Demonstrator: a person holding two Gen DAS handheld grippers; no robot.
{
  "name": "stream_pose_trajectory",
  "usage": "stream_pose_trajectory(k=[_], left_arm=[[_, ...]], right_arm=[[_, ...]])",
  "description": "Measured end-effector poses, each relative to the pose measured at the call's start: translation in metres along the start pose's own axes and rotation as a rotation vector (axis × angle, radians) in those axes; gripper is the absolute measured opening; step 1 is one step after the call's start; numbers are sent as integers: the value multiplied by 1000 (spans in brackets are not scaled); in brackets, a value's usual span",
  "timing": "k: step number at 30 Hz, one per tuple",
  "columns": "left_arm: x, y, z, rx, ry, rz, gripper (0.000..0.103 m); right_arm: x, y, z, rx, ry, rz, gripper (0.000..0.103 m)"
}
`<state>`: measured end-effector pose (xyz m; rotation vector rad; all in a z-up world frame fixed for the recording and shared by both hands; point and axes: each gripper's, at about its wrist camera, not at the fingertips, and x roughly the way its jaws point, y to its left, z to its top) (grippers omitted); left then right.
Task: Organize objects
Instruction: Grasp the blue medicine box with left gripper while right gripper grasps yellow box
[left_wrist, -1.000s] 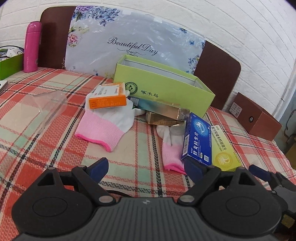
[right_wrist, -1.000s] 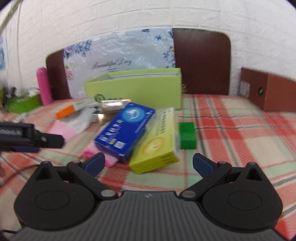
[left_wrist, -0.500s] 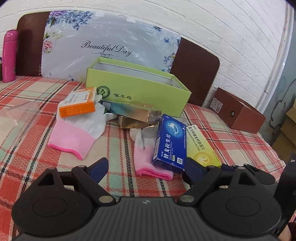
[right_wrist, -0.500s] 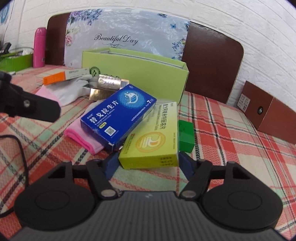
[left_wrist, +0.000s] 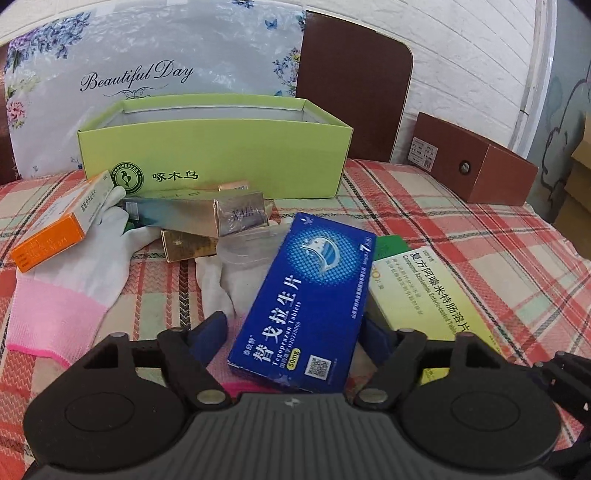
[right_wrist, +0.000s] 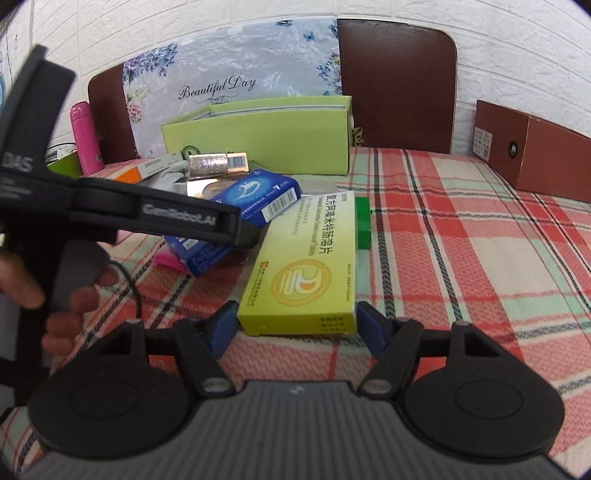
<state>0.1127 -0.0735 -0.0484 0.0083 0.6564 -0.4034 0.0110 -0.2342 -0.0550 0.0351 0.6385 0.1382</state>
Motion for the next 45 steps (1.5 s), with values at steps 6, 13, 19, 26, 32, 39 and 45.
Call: stream_pose_trajectory(k=[6, 13, 19, 26, 32, 39, 45], left_arm=[[-26, 13, -7, -47, 2, -35, 61], [-80, 25, -41, -60, 22, -3, 59], [-82, 35, -51, -98, 37, 44, 66], [-73, 28, -48, -64, 34, 60, 71], [-74, 28, -49, -53, 42, 72, 71], [-82, 35, -53, -58, 50, 55, 69], [-77, 31, -52, -35, 49, 68, 69]], right_arm=[[-2, 2, -2, 10, 11, 57, 69], [-9, 9, -9, -39, 51, 139, 69], [-11, 12, -7, -32, 23, 110, 79], [-9, 17, -5, -46, 12, 66, 84], [0, 22, -4, -52, 24, 56, 84], [7, 23, -3, -56, 34, 54, 82], [12, 27, -1, -67, 38, 48, 79]])
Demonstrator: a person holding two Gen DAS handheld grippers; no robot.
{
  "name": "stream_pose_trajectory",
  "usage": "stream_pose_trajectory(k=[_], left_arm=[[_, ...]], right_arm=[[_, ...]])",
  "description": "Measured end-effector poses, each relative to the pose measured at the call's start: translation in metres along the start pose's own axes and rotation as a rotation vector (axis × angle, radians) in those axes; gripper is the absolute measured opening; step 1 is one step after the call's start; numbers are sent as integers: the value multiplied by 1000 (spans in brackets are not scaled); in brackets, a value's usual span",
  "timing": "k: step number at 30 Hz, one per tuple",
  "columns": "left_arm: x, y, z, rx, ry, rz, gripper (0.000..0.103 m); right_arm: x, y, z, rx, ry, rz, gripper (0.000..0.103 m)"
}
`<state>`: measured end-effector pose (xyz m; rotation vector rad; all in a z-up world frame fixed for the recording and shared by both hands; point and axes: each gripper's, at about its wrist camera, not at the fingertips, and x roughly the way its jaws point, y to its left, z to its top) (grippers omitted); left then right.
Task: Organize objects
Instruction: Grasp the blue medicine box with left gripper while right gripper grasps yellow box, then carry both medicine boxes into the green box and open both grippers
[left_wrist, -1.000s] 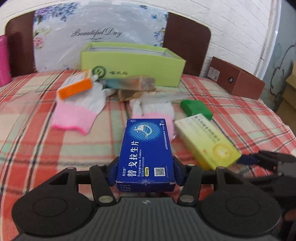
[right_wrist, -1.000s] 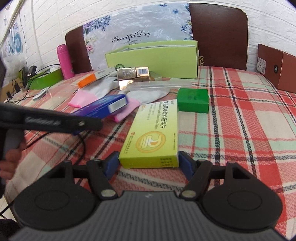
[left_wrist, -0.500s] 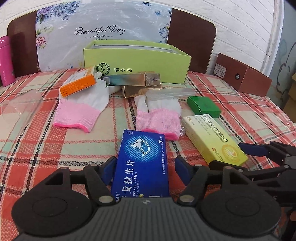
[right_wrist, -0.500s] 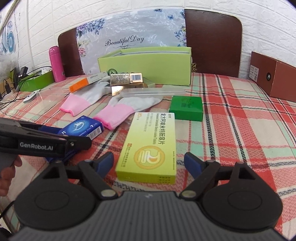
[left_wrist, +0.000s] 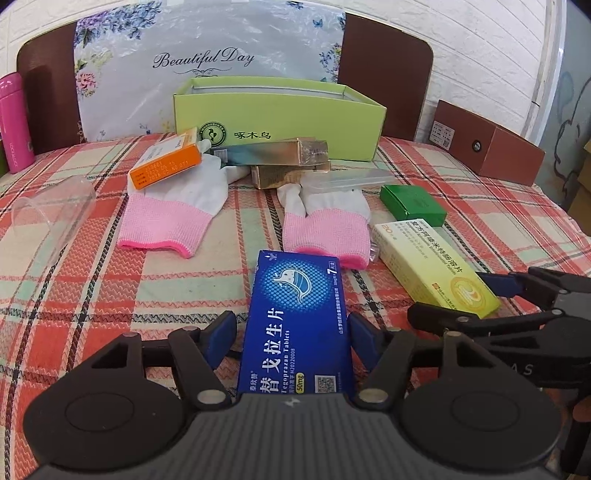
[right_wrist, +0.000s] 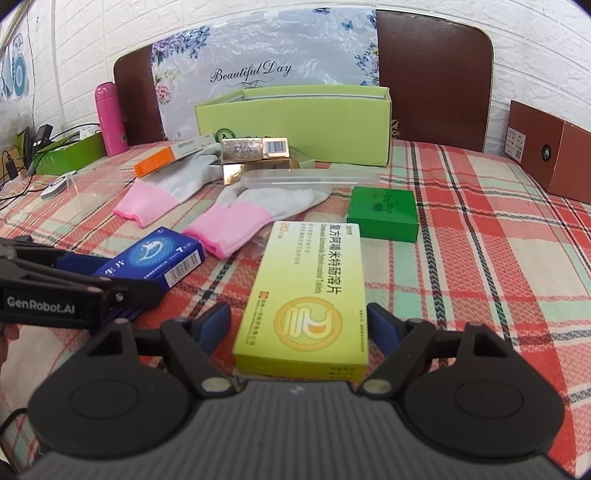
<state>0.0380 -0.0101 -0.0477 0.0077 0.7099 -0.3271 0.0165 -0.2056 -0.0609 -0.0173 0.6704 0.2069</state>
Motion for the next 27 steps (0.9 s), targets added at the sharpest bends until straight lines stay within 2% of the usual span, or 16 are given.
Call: stream_pose_trajectory(k=[6, 8, 14, 22, 27], left_arm=[[1, 0, -1, 10, -5, 4, 69], [1, 1, -1, 6, -10, 1, 59], [-4, 5, 2, -24, -20, -22, 59], [-23, 10, 17, -63, -85, -56, 59], [-32, 12, 33, -55, -131, -67, 59]], right_arm=[[5, 1, 1, -11, 4, -16, 77], [7, 2, 2, -20, 1, -27, 72], [2, 0, 2, -10, -9, -20, 68], [-21, -2, 16, -15, -83, -20, 67], [-32, -4, 26, -16, -135, -24, 67]])
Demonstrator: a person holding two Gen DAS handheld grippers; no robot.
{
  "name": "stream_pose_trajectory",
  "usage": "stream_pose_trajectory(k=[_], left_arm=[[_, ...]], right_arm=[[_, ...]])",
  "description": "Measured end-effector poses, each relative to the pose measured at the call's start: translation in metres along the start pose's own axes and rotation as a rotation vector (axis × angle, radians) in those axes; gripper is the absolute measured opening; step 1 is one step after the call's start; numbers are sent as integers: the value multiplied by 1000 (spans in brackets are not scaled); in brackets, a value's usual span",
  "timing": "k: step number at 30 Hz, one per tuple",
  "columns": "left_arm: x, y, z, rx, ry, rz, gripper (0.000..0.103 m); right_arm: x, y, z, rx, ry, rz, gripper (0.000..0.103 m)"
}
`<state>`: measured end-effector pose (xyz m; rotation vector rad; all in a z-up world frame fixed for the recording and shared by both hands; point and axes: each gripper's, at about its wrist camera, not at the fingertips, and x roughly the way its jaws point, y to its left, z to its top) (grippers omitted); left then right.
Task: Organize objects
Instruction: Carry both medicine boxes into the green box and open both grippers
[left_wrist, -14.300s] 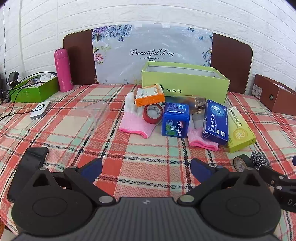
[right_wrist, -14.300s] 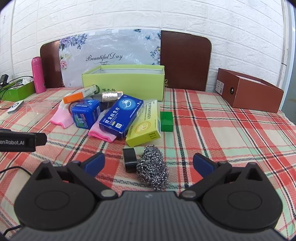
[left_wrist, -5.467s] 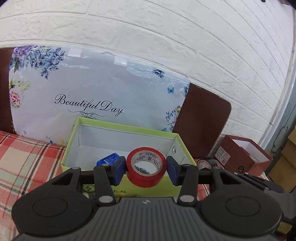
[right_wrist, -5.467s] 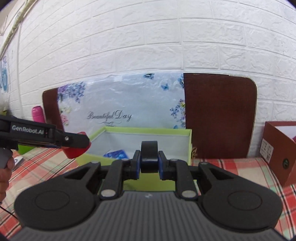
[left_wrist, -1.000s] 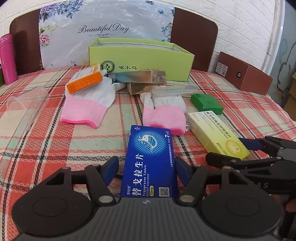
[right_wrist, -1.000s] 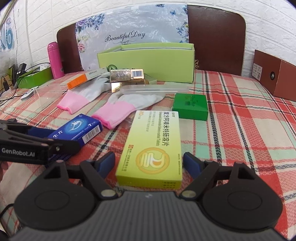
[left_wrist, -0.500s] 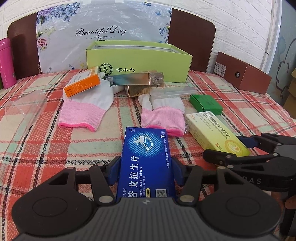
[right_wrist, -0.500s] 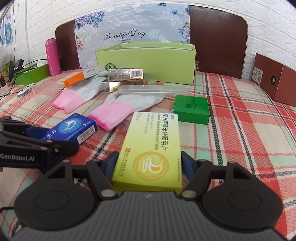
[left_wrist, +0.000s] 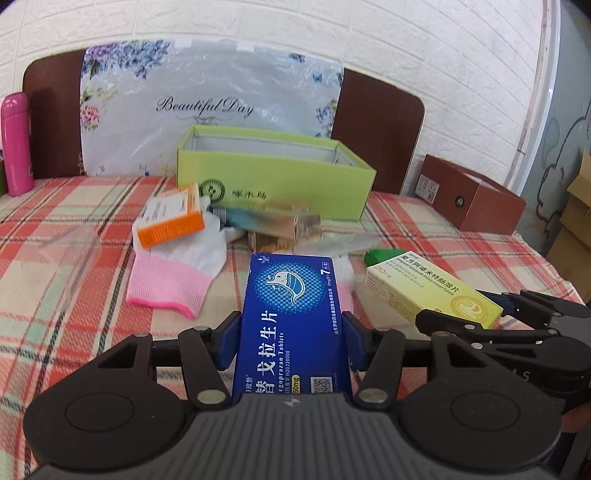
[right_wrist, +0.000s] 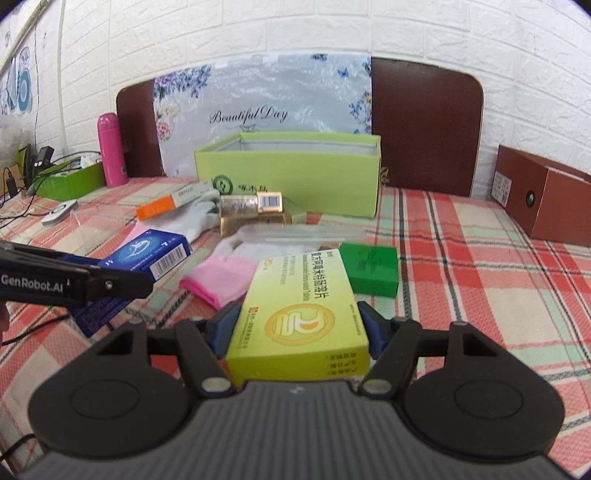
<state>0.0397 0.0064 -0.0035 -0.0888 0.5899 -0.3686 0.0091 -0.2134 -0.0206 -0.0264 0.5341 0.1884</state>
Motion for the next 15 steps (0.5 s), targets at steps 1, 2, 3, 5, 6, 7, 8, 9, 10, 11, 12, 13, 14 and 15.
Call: stream_pose_trajectory(k=[1, 2, 3, 5, 6, 7, 8, 9, 10, 11, 12, 13, 14, 15], left_arm=[[-1, 0, 4, 4, -9, -4, 59], [-1, -1, 8, 9, -20, -5, 59], [-2, -1, 13, 16, -32, -6, 59], [-2, -1, 22, 24, -54, -9, 59], [-1, 0, 28, 23, -68, -11, 59], [-1, 0, 33, 18, -78, -12, 59], [1, 1, 39, 16, -86, -13, 59], [3, 1, 44, 15, -94, -13, 59], [6, 1, 50, 15, -102, -12, 59], [9, 1, 57, 14, -111, -11, 59], [11, 2, 64, 13, -120, -11, 59], [15, 2, 71, 15, -128, -13, 59], [19, 2, 78, 14, -135, -16, 59], [23, 3, 85, 11, -139, -16, 59]], right_arm=[[-2, -1, 4, 3, -13, 1, 67], [-3, -2, 8, 5, -25, 1, 67], [-4, -4, 12, 7, -39, 0, 67], [-5, -7, 22, 10, -68, 0, 67], [-5, -8, 27, 12, -82, 2, 67], [-4, -10, 33, 12, -95, 4, 67], [-3, -10, 39, 11, -109, 5, 67], [-1, -11, 45, 10, -121, 7, 67], [2, -12, 51, 9, -131, 9, 67], [6, -14, 58, 11, -141, 11, 67], [11, -16, 65, 12, -150, 12, 67], [16, -17, 71, 11, -156, 11, 67], [22, -19, 77, 8, -159, 8, 67], [30, -20, 84, 4, -155, 8, 67]])
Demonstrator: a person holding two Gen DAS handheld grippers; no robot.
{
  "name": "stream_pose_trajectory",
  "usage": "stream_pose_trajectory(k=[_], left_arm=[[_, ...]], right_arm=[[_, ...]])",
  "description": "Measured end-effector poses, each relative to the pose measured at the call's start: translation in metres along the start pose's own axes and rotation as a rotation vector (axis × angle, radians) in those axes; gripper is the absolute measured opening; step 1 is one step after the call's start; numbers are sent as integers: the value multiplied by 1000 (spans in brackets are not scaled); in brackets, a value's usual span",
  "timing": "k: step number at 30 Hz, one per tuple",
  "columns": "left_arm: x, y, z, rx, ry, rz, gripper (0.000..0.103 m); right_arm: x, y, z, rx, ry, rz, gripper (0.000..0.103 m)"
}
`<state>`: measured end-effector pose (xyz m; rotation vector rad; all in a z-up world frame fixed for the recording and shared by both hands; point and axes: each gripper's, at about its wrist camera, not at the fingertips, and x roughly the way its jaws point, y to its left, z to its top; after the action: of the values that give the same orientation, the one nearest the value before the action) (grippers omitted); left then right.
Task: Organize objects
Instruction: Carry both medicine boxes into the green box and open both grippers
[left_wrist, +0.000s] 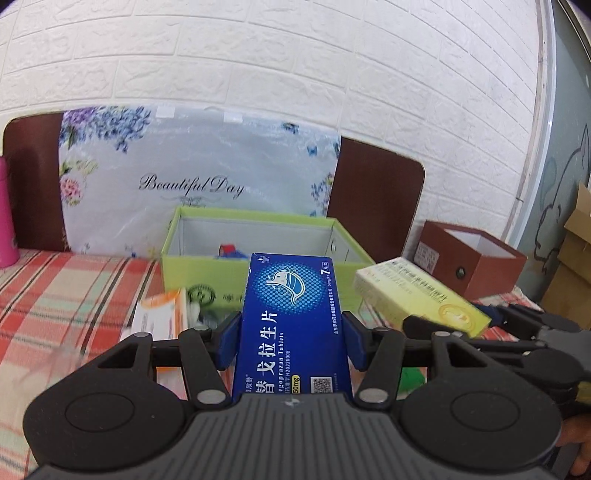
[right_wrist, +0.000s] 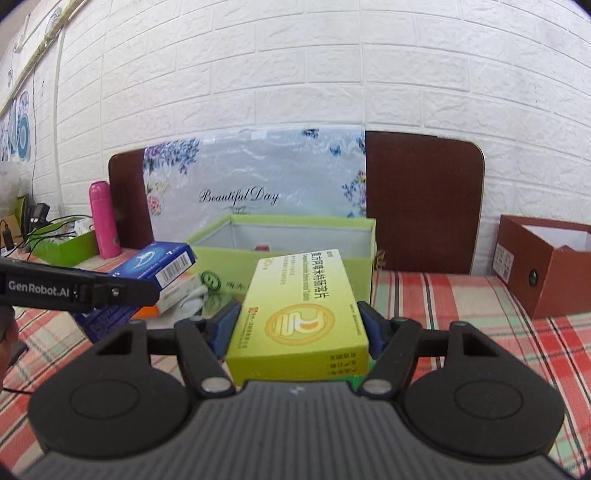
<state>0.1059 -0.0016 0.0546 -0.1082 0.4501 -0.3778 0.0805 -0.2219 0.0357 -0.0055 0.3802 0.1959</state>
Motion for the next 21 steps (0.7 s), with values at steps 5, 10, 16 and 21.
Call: stream_pose_trajectory(k=[5, 10, 16, 21], left_arm=[[39, 3, 33, -1, 13, 28, 59], [84, 12, 62, -82, 20, -10, 59], [139, 22, 85, -123, 25, -16, 59], [172, 27, 95, -116, 20, -8, 59]], right_arm=[[46, -13, 25, 16, 21, 7, 67], [92, -29, 47, 24, -2, -19, 67], [150, -34, 52, -37, 12, -62, 67], [185, -40, 50, -13, 20, -65, 67]])
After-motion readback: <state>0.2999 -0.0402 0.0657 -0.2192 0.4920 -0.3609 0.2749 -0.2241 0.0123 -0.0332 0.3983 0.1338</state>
